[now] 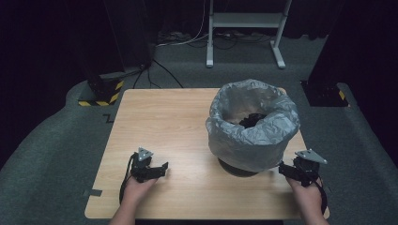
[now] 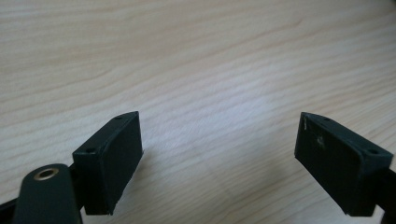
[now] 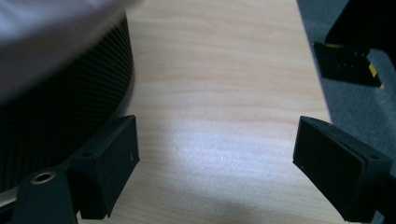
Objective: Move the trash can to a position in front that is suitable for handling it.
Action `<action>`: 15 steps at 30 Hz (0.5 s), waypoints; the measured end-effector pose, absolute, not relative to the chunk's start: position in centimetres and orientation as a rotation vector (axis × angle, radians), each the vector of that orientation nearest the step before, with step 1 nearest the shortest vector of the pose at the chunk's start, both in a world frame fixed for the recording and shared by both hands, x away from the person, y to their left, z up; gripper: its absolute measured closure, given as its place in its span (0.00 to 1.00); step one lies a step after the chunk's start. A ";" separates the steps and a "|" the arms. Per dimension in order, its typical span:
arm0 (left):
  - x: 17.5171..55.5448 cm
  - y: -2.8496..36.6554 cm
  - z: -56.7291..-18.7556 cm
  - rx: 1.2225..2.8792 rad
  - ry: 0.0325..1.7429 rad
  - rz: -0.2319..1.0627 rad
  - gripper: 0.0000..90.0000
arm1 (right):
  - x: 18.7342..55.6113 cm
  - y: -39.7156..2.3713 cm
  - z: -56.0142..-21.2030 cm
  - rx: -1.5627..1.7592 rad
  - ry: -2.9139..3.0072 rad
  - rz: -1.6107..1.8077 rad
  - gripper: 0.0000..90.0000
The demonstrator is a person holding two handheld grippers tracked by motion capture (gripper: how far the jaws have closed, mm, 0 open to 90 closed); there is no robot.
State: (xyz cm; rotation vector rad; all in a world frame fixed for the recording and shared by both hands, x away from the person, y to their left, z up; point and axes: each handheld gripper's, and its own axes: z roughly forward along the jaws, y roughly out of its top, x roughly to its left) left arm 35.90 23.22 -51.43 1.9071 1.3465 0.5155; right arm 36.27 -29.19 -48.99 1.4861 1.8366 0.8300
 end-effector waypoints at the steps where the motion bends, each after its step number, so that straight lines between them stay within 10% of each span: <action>1: 35.8 22.9 -51.0 1.902 1.326 0.517 0.17 | 36.2 -29.2 -48.7 1.471 1.841 0.827 0.16; 15: 37.0 16.5 -45.4 1.830 1.127 0.396 0.17 | 35.4 -29.6 -45.1 1.386 1.758 0.895 0.15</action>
